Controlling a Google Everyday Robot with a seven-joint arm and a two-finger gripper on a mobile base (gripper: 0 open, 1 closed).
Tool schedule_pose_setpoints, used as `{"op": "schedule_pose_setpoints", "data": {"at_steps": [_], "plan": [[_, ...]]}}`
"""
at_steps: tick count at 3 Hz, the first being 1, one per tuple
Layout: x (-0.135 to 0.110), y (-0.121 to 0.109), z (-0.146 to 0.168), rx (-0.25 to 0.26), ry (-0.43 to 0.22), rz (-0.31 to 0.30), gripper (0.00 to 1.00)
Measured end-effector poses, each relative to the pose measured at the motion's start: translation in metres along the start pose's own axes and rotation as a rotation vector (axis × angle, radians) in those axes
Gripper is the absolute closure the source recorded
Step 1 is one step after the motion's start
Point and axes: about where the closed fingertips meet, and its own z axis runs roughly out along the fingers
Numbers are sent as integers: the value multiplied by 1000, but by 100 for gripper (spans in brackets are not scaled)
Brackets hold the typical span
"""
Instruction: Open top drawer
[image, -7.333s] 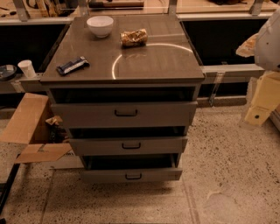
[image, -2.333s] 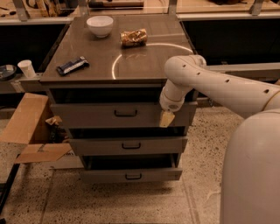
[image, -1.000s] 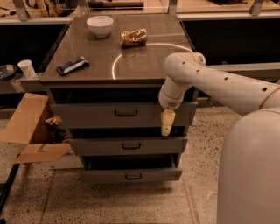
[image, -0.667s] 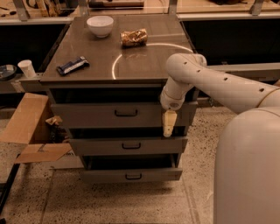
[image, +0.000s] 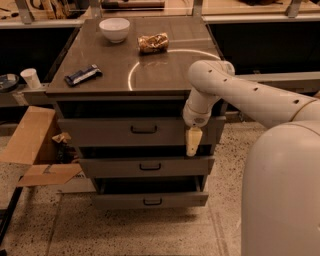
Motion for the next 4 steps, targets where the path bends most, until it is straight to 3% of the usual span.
{"op": "schedule_pose_setpoints", "data": {"at_steps": [1,2,3,4], "plan": [[0,-3,-2,1,2,-1,40],[0,-11,-5,1,2,-1,37],[0,-11,-5,1,2,-1,14],[0,-11,-5,1,2,-1,0]]}}
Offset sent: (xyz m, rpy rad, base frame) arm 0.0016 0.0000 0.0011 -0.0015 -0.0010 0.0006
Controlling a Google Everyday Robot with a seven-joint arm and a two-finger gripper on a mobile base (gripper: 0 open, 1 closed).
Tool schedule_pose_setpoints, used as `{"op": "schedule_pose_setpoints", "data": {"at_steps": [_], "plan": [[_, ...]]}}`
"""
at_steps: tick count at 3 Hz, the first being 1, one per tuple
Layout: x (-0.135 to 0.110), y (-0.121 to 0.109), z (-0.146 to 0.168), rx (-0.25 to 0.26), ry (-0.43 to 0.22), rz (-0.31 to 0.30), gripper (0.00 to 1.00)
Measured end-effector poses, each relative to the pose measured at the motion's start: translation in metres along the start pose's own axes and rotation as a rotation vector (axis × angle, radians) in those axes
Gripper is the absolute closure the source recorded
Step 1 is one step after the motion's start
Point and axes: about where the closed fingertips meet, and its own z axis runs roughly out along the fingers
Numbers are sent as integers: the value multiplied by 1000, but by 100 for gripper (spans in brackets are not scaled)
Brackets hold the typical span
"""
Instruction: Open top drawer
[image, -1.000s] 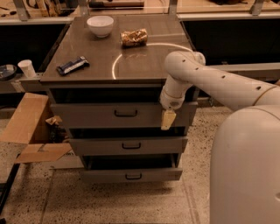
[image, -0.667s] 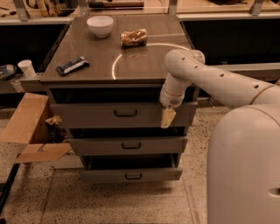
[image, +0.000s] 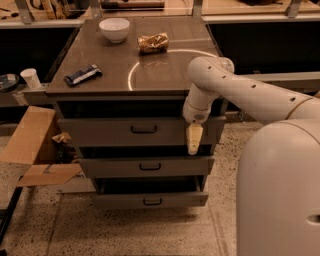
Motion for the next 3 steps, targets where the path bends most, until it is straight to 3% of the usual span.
{"op": "schedule_pose_setpoints", "data": {"at_steps": [1,3], "plan": [[0,0,0,0,0,0,0],[13,6,-51,171,11,-6,0]]}}
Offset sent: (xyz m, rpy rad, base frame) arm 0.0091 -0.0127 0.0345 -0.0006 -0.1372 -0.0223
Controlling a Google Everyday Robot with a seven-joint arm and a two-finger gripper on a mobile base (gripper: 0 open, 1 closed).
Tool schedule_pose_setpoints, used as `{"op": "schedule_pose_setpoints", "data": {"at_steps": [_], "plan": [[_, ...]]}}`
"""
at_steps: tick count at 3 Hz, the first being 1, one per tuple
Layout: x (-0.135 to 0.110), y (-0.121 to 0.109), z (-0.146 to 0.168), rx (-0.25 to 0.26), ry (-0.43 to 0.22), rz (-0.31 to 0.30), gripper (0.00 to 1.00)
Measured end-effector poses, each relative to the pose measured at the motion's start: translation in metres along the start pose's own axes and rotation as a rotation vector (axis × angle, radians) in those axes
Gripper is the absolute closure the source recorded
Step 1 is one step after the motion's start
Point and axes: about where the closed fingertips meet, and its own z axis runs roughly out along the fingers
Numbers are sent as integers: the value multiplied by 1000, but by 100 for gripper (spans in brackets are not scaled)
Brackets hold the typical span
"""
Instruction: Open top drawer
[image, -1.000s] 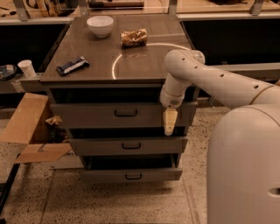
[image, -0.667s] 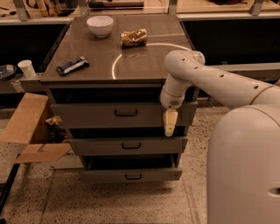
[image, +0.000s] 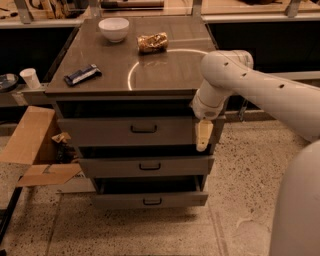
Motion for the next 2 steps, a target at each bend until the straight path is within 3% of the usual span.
{"op": "schedule_pose_setpoints", "data": {"at_steps": [1,2], "plan": [[17,31,-28,-3,-29,12,0],[32,63,-40,-45,-58,45,0]]}}
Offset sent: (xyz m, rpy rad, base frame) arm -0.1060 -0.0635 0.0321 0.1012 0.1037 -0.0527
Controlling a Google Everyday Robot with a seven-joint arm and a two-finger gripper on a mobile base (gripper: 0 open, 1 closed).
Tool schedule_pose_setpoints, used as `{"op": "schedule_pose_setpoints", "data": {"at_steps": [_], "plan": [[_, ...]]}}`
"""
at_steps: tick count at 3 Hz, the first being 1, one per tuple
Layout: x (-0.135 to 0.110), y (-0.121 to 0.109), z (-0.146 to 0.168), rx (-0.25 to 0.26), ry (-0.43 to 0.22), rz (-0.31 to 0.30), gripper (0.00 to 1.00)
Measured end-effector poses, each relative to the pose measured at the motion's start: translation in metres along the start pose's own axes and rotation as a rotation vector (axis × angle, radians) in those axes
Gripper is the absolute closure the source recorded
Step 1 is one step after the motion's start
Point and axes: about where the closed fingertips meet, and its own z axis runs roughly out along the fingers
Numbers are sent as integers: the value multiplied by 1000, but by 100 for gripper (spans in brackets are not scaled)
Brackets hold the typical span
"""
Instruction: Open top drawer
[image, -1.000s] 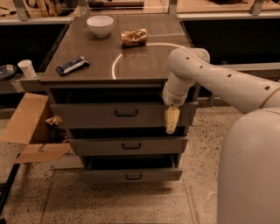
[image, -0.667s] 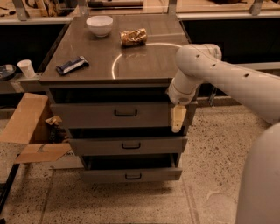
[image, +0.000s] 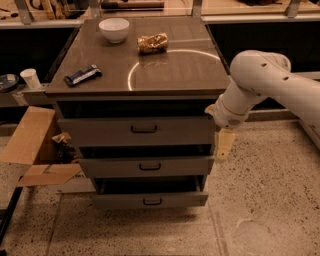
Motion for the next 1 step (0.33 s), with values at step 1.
{"op": "schedule_pose_setpoints", "data": {"at_steps": [1], "plan": [[1,1,0,-1,-2,4,0]]}}
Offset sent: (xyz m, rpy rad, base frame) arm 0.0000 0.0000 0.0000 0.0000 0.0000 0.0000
